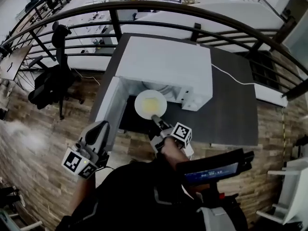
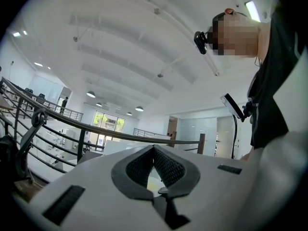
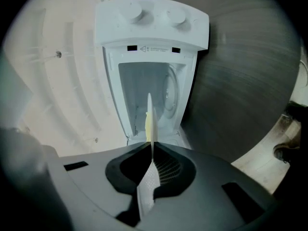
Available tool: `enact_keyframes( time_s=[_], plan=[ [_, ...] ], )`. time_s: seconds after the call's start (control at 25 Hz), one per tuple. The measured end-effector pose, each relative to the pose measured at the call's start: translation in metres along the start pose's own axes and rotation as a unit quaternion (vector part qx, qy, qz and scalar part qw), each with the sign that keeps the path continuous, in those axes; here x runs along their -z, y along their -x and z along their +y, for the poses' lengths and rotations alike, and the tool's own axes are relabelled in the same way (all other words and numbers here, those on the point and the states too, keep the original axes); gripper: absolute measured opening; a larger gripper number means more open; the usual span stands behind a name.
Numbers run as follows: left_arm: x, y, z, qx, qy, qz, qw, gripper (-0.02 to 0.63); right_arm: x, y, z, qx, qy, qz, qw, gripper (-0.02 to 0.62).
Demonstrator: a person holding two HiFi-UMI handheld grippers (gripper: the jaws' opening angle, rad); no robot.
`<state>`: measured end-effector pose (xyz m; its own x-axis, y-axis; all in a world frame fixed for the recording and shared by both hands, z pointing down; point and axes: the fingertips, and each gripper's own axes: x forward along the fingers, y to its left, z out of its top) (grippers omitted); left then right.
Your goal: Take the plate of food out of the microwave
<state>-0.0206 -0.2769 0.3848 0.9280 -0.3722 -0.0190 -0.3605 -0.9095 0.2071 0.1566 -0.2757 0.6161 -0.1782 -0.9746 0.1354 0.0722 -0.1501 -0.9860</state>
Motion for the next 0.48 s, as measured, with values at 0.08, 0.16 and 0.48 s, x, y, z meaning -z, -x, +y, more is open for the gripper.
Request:
enact_keyframes(
  time_s=[0.08, 0.16, 0.48],
  plan=[
    [0.002, 0.0, 0.0, 0.011, 0.004, 0.002, 0.9999, 0.005, 0.007, 0.009, 0.008, -0.008, -0.004, -0.005, 1.0, 0.014],
    [0.002, 0.001, 0.0, 0.022, 0.006, 0.0, 0.9997, 0.005, 0.012, 0.018, 0.016, -0.013, -0.004, -0.011, 1.0, 0.014],
    [0.004, -0.004, -0.01, 0.074, 0.015, -0.002, 0.9971, 0.005, 0.022, 0.057, 0.04, -0.03, -0.003, -0.041, 0.999, 0.014]
  ],
)
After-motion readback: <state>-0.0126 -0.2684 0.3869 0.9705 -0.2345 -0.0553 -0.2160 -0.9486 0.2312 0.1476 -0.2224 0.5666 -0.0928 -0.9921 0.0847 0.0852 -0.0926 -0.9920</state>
